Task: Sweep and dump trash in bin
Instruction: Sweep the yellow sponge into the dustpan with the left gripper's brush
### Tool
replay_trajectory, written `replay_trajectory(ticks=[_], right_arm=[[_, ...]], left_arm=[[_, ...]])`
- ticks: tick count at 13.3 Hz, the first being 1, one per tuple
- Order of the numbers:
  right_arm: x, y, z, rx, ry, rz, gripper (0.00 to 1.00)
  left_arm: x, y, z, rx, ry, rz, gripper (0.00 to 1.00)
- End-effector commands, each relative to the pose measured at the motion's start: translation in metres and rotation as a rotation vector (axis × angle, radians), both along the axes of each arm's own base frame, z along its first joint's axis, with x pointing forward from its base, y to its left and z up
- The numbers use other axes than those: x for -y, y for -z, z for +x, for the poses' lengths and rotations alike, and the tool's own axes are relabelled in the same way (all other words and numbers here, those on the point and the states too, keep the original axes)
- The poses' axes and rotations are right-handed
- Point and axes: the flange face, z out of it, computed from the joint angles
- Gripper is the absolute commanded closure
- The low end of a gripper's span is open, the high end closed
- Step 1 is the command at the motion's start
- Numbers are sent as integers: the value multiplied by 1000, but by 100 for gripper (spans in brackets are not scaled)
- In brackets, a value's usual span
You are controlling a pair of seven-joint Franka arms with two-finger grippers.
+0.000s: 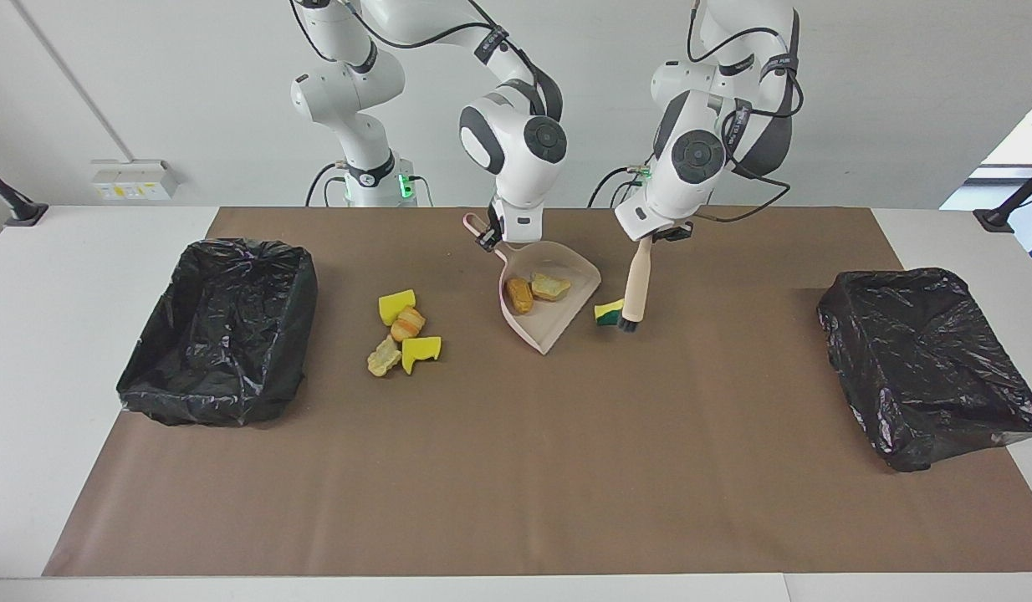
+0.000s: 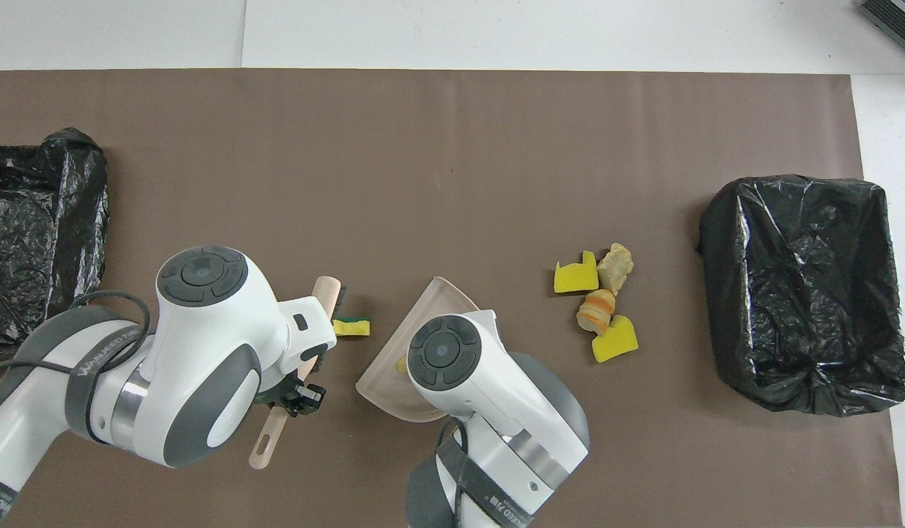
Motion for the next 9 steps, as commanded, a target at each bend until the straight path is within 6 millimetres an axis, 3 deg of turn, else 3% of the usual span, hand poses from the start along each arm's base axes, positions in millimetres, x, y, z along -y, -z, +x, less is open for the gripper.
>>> replay_trajectory(ticks=[1, 3, 5, 7, 9], right_arm=[[-1, -1, -4, -8, 41, -7, 100], [-1, -1, -4, -6, 43, -7, 100], [-1, -1, -4, -6, 43, -7, 100], [-1, -1, -4, -5, 43, -6, 100], [-1, -1, -4, -6, 41, -5, 100]], left_arm=[[8, -9, -10, 38, -1, -26, 100], [42, -16, -24, 58, 66, -56, 100], [44, -48, -15, 76, 55, -87, 100], [27, -54, 1, 91, 11, -93, 100], [-13, -44, 28, 112, -78, -89, 100]])
